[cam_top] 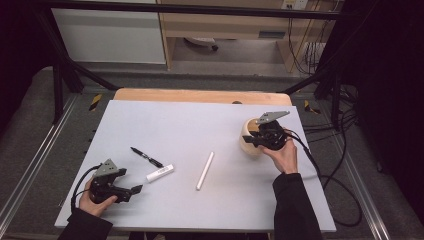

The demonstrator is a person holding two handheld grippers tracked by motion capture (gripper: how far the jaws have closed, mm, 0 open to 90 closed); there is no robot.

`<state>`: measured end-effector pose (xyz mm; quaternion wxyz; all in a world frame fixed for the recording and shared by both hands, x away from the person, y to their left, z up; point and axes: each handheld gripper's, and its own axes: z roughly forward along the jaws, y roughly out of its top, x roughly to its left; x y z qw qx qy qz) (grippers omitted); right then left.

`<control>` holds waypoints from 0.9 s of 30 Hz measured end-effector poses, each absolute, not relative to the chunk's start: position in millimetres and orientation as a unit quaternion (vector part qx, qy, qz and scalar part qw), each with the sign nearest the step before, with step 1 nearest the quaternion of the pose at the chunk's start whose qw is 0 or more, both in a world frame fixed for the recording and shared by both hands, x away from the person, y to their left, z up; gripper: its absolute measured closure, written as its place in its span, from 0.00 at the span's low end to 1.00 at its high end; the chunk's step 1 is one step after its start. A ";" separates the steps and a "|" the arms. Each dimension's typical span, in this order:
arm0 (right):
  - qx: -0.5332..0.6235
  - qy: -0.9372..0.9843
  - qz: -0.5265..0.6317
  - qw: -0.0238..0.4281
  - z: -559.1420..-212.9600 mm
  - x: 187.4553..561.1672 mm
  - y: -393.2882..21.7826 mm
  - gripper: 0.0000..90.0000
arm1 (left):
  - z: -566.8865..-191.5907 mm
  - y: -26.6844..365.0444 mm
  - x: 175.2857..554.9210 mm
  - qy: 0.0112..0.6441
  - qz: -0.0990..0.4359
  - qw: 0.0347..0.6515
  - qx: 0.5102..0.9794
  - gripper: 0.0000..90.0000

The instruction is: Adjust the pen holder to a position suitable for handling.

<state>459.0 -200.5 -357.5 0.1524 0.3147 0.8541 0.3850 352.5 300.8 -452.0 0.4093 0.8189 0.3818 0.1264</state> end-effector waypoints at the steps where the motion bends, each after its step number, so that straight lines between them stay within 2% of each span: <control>1: 0.311 0.856 0.384 0.152 -357.6 457.5 -198.3 0.84 | -452.1 300.6 352.5 0.382 0.126 0.409 0.819 0.07; 27: 0.314 0.854 0.400 0.107 -382.4 433.7 -161.0 0.84 | -451.8 300.3 352.3 0.382 0.127 0.409 0.819 0.07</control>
